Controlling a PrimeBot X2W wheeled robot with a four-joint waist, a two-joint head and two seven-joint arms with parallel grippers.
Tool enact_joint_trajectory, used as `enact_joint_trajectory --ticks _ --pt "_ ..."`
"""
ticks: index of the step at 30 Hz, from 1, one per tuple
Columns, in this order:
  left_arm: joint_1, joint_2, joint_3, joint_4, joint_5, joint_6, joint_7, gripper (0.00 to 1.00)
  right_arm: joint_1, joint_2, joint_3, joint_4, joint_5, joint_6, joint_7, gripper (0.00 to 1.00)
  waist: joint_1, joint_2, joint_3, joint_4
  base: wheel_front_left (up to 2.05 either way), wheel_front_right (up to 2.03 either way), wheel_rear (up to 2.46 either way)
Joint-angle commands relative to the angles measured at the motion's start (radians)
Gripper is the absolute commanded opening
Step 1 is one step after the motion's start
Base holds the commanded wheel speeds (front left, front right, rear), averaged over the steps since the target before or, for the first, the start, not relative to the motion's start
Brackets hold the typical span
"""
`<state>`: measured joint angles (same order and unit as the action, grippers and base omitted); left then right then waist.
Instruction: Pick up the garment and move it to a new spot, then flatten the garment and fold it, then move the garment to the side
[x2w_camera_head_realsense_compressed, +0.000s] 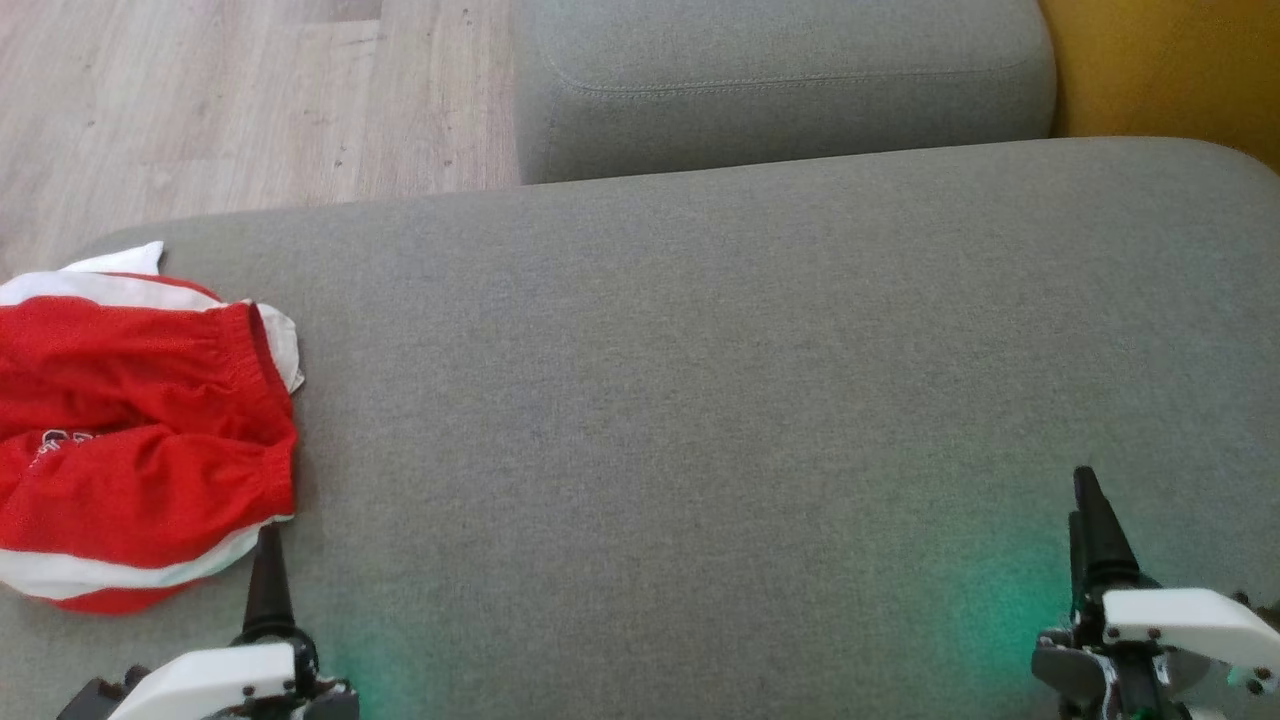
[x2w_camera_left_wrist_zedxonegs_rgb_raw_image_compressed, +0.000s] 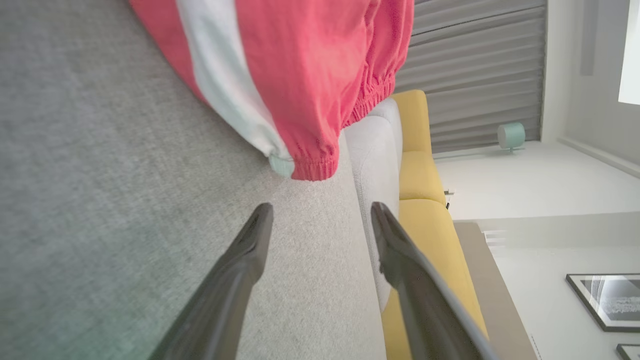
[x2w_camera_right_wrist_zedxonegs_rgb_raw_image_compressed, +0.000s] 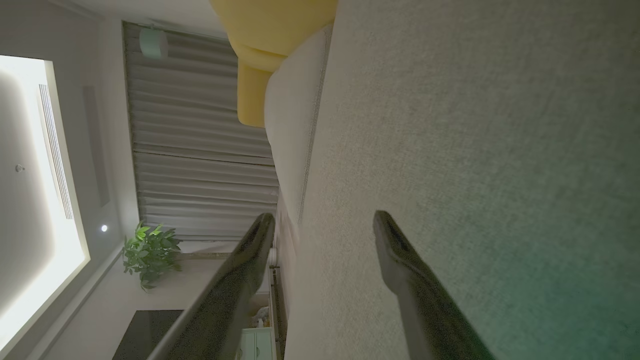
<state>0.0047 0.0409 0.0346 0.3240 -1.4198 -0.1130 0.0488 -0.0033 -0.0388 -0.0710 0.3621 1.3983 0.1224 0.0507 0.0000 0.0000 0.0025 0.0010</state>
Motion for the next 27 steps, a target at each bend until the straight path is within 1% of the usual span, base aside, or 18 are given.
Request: enact_joint_trajectory --ticks 1,9,27 --pt "-0.048 0.005 0.001 -0.037 0.028 0.004 -0.010 1.00 -0.052 -0.006 0.010 -0.039 -0.027 0.002 -0.010 1.00 0.0000 0.0000 0.000 0.000 0.00 0.00 0.00" --pt "-0.048 0.005 -0.019 -0.055 0.133 0.015 -0.033 1.00 -0.059 -0.005 0.043 -0.047 -0.142 0.002 -0.034 1.00 0.0000 0.0000 -0.003 0.000 0.00 0.00 0.00" --pt "-0.055 0.006 -0.059 -0.083 0.345 0.033 -0.086 1.00 -0.080 -0.006 0.112 -0.057 -0.356 0.003 -0.087 1.00 0.0000 0.0000 -0.008 0.003 0.00 0.00 0.00"
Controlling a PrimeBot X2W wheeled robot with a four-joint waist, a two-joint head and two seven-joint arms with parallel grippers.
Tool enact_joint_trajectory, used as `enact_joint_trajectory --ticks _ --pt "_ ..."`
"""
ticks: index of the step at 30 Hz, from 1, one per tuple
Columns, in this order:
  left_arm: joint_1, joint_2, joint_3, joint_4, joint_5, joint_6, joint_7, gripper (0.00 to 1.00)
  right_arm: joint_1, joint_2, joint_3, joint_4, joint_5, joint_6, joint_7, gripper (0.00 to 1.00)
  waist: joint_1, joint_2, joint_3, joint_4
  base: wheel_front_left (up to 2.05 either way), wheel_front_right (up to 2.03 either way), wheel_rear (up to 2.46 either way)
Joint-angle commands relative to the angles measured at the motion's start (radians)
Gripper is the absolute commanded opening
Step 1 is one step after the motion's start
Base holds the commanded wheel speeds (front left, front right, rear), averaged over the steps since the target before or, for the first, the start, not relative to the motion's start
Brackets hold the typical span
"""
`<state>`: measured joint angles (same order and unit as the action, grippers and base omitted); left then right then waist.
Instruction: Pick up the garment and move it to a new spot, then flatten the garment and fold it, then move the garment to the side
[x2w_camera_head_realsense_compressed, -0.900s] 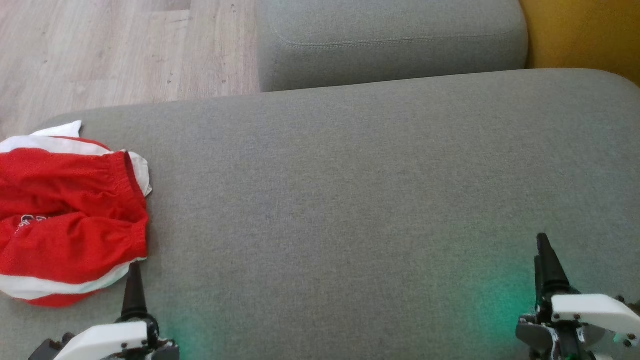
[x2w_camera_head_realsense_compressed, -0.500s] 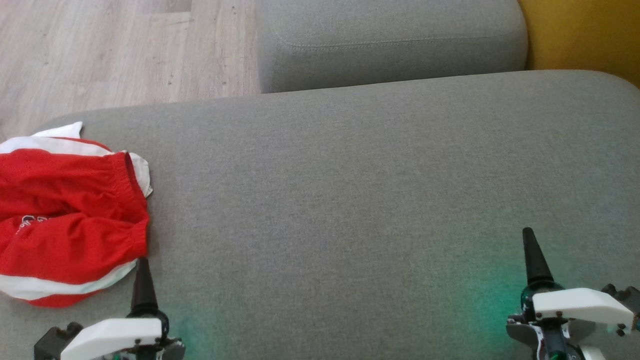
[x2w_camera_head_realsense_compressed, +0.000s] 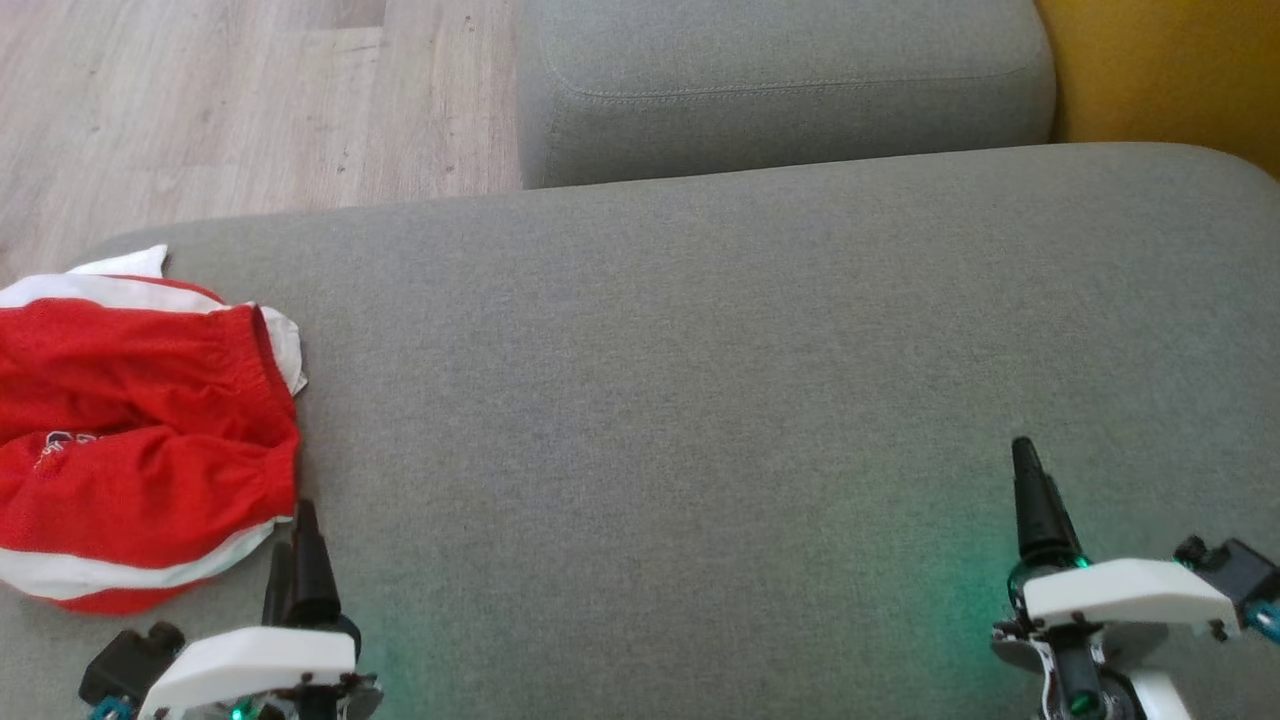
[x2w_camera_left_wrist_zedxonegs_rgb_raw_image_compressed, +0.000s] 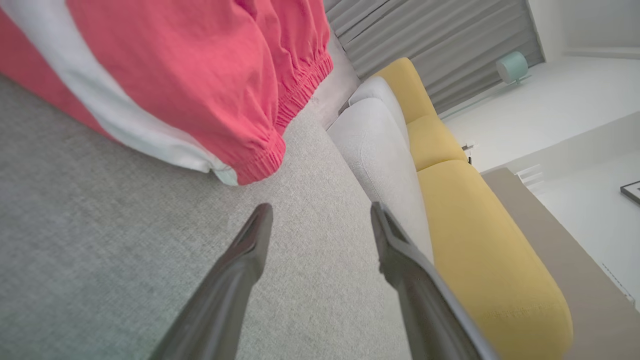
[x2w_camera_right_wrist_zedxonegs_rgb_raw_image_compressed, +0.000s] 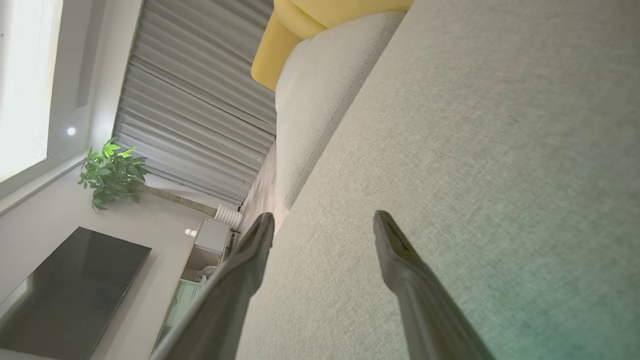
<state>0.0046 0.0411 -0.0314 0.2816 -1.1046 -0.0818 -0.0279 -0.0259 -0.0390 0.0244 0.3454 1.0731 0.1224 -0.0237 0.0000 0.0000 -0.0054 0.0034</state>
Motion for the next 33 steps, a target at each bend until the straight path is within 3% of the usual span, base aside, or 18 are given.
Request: enact_joint_trajectory --ticks 1,33 --pt "-0.056 0.006 0.004 -0.042 0.042 0.002 -0.012 1.00 -0.058 -0.006 0.020 -0.041 -0.043 0.003 -0.015 1.00 0.0000 0.0000 0.000 0.000 0.00 0.00 0.00" --pt "-0.070 0.007 -0.067 -0.080 0.417 0.020 -0.106 1.00 -0.094 -0.008 0.136 -0.026 -0.442 0.005 -0.110 1.00 0.0000 0.0000 -0.007 0.004 0.00 0.00 0.00"
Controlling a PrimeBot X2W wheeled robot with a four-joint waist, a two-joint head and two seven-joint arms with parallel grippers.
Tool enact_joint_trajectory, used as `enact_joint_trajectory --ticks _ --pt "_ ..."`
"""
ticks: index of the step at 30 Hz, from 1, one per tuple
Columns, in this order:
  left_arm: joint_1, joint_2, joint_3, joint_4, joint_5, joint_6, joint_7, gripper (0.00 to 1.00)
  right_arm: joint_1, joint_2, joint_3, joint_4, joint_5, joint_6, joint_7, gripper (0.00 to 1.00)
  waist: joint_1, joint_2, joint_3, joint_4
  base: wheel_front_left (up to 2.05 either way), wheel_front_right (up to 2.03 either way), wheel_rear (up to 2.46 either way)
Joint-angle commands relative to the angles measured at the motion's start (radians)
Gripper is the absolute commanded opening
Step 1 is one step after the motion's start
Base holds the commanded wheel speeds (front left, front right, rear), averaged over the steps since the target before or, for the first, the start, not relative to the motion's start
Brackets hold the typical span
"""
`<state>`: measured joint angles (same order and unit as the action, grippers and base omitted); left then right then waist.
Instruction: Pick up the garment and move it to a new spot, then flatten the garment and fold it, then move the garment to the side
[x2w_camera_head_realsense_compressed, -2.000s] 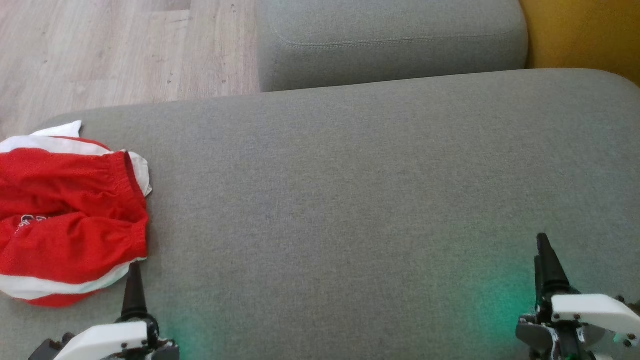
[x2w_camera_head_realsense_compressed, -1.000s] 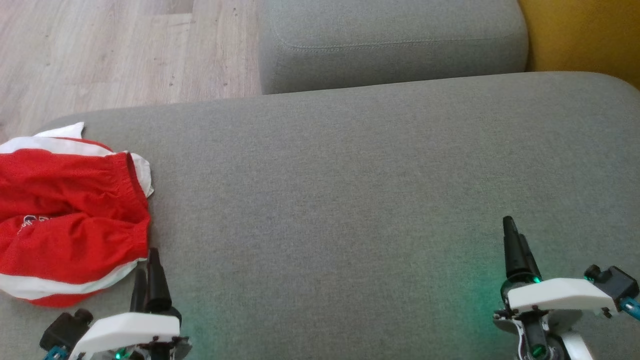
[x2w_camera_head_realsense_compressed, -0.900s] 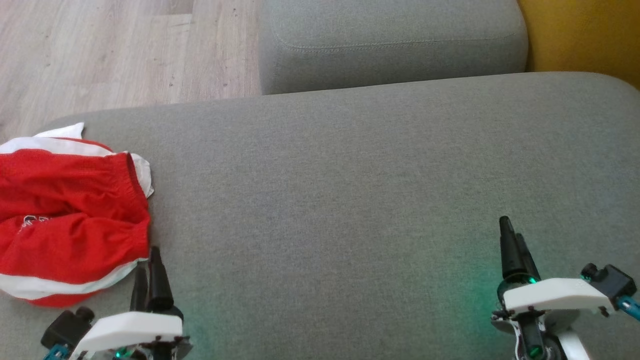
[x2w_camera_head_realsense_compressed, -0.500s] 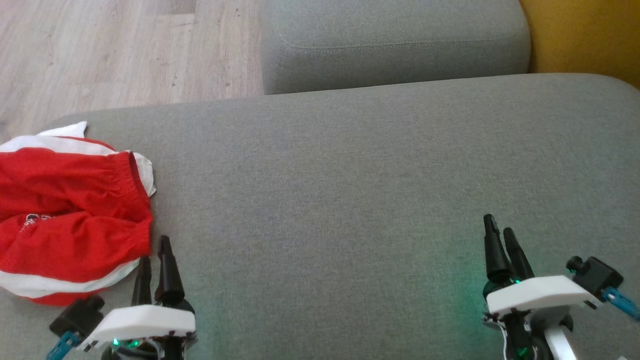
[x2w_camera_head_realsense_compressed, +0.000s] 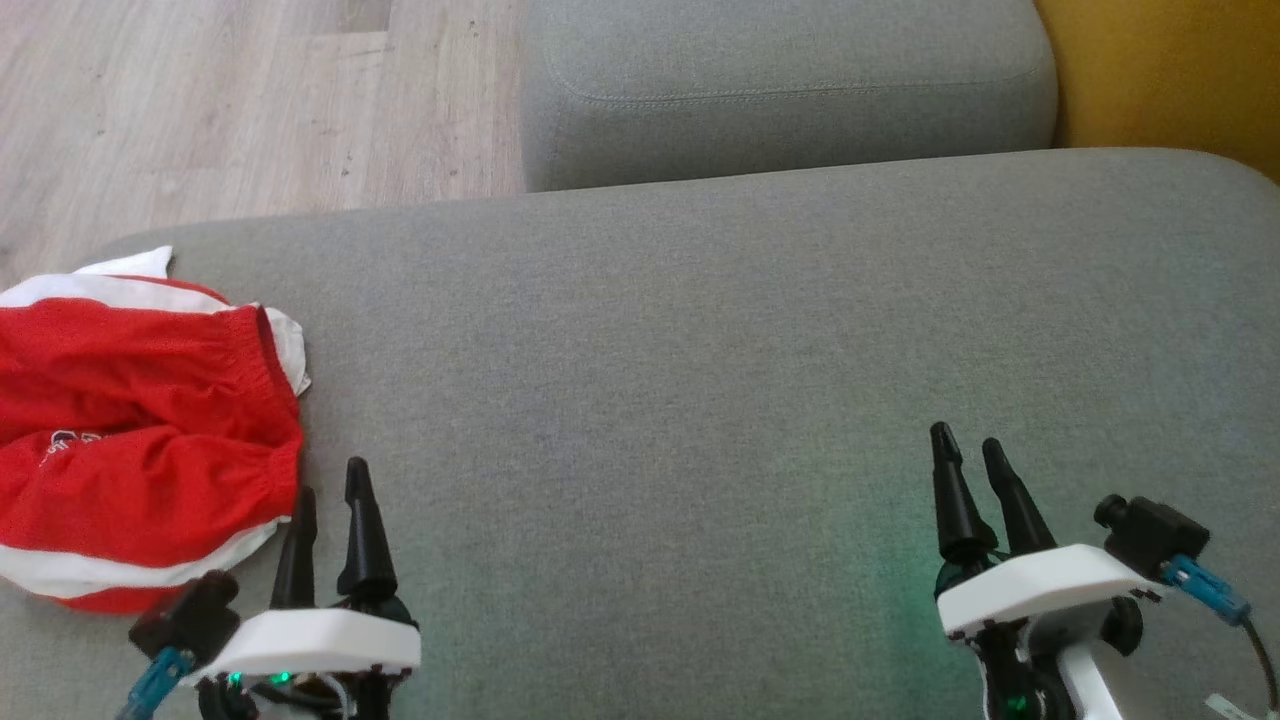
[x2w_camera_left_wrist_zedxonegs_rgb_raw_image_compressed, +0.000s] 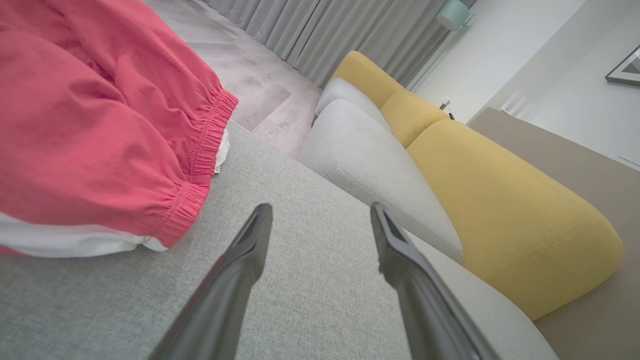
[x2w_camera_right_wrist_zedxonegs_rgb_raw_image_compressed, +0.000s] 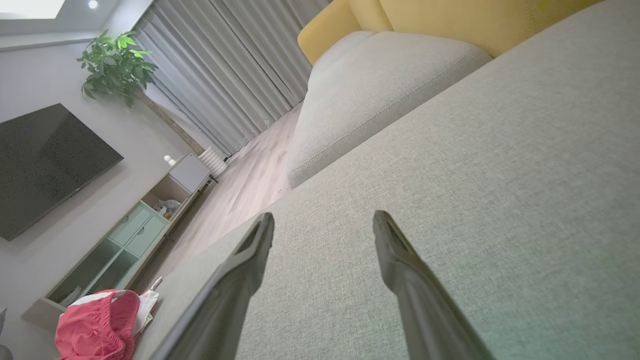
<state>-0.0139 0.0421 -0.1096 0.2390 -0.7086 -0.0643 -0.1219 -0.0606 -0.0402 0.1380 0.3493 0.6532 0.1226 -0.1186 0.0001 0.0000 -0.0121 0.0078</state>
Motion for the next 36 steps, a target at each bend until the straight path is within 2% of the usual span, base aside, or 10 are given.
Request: enact_joint_trajectory --ticks 1,27,36 --pt "-0.052 0.006 0.010 -0.038 0.033 0.003 -0.015 1.00 -0.060 -0.007 0.024 -0.030 -0.034 0.005 -0.018 1.00 0.0000 0.0000 0.000 0.000 0.00 0.00 0.00" --pt "-0.060 0.007 -0.045 -0.021 0.319 0.017 -0.088 1.00 -0.079 -0.009 0.058 -0.001 -0.359 0.007 -0.091 1.00 -0.0001 0.0000 -0.019 -0.008 0.00 0.00 0.00" --pt "-0.065 0.008 -0.061 0.002 0.410 0.040 -0.115 1.00 -0.079 -0.009 0.052 0.009 -0.481 0.008 -0.118 1.00 -0.0001 0.0000 -0.026 -0.010 0.00 0.00 0.00"
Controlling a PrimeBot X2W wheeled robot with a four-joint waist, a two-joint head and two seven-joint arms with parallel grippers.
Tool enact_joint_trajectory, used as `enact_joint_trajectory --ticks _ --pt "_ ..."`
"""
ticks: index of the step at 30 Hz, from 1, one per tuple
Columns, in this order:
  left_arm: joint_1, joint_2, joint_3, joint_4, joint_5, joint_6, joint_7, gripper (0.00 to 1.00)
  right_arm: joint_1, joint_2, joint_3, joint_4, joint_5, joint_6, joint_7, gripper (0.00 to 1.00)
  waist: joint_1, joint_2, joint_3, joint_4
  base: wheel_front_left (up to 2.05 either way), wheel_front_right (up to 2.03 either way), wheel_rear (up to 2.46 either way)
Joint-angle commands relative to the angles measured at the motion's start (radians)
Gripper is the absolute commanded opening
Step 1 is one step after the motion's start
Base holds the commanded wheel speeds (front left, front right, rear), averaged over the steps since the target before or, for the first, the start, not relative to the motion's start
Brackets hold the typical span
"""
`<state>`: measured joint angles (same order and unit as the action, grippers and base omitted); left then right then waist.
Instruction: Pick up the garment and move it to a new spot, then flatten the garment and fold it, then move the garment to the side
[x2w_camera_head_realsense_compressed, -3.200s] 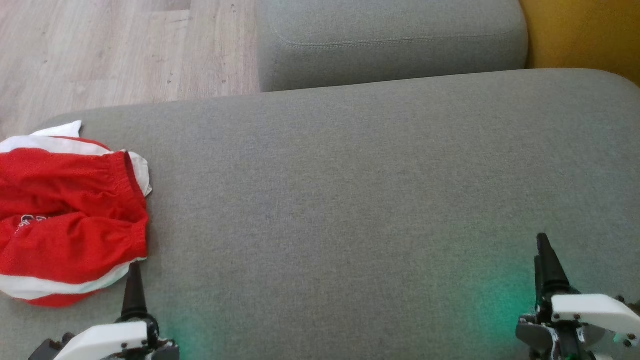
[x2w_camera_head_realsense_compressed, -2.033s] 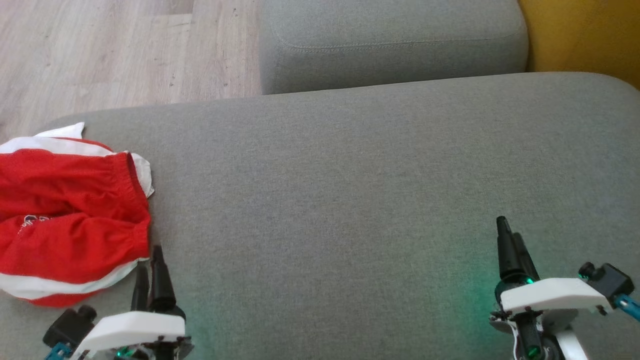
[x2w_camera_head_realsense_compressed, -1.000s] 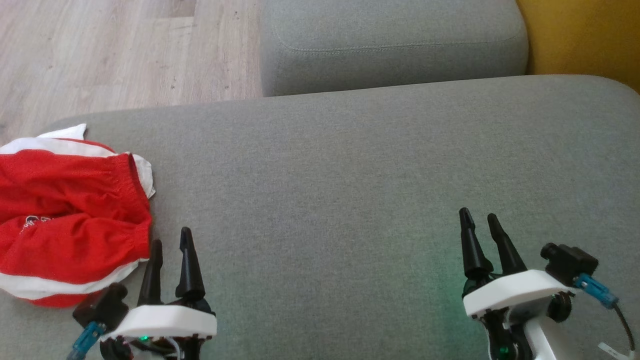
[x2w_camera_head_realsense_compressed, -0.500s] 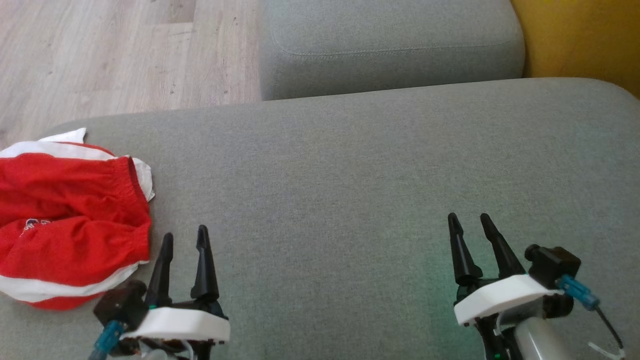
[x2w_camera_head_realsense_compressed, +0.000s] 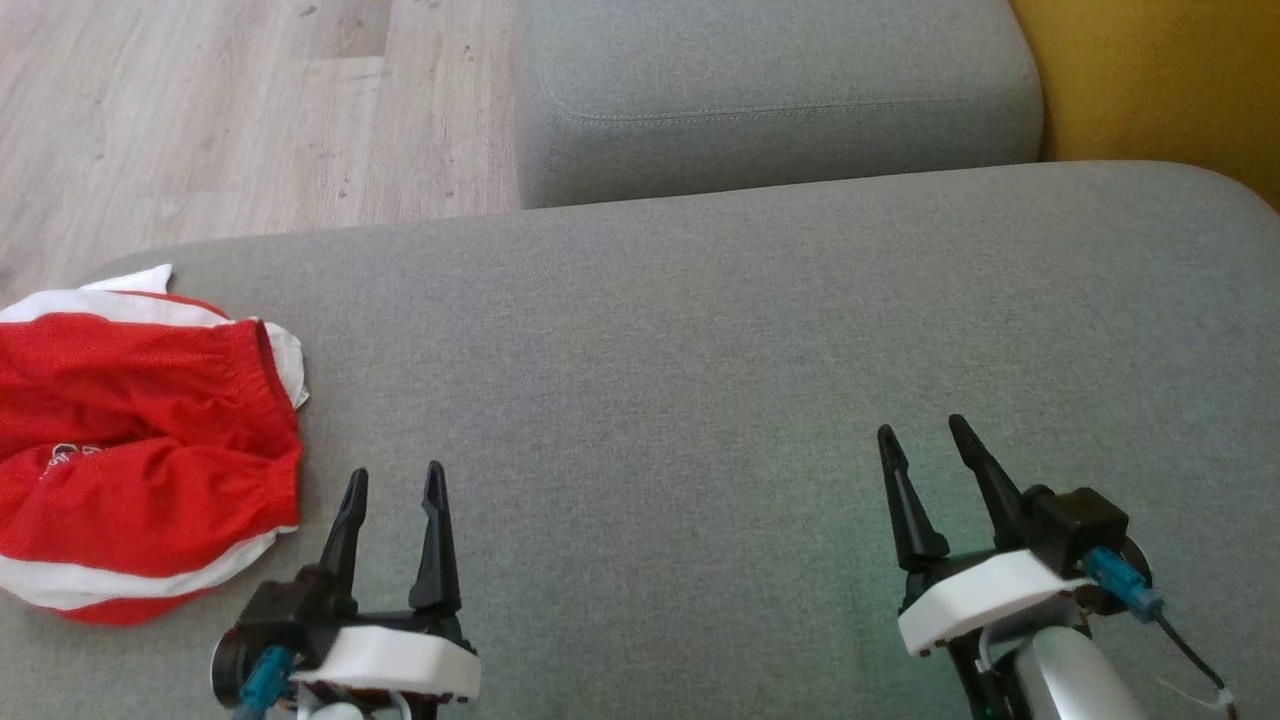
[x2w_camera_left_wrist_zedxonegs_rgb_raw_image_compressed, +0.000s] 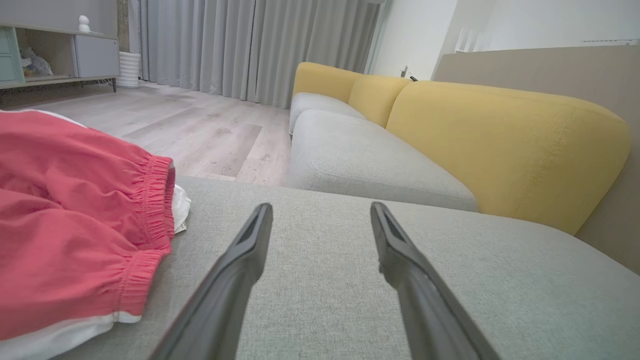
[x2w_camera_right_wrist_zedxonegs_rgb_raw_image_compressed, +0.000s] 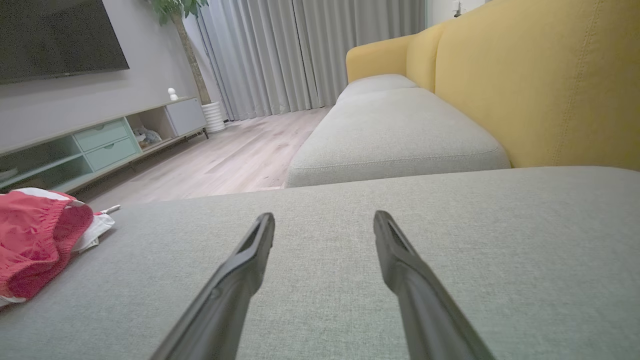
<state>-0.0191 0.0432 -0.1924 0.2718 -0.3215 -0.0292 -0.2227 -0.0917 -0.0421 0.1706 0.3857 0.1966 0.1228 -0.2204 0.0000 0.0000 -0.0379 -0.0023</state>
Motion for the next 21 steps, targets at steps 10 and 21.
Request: enact_joint_trajectory --ticks 10,21 --pt "-0.062 0.007 0.007 -0.027 0.117 0.025 -0.039 1.00 -0.046 -0.008 -0.013 0.010 -0.142 0.008 -0.041 1.00 0.0000 0.0000 -0.008 0.000 0.00 0.00 0.00" --pt "-0.064 0.007 0.013 -0.007 0.118 0.035 -0.039 1.00 -0.047 -0.008 -0.016 0.020 -0.135 0.008 -0.041 1.00 0.0000 0.0000 -0.009 0.003 0.00 0.00 0.00"
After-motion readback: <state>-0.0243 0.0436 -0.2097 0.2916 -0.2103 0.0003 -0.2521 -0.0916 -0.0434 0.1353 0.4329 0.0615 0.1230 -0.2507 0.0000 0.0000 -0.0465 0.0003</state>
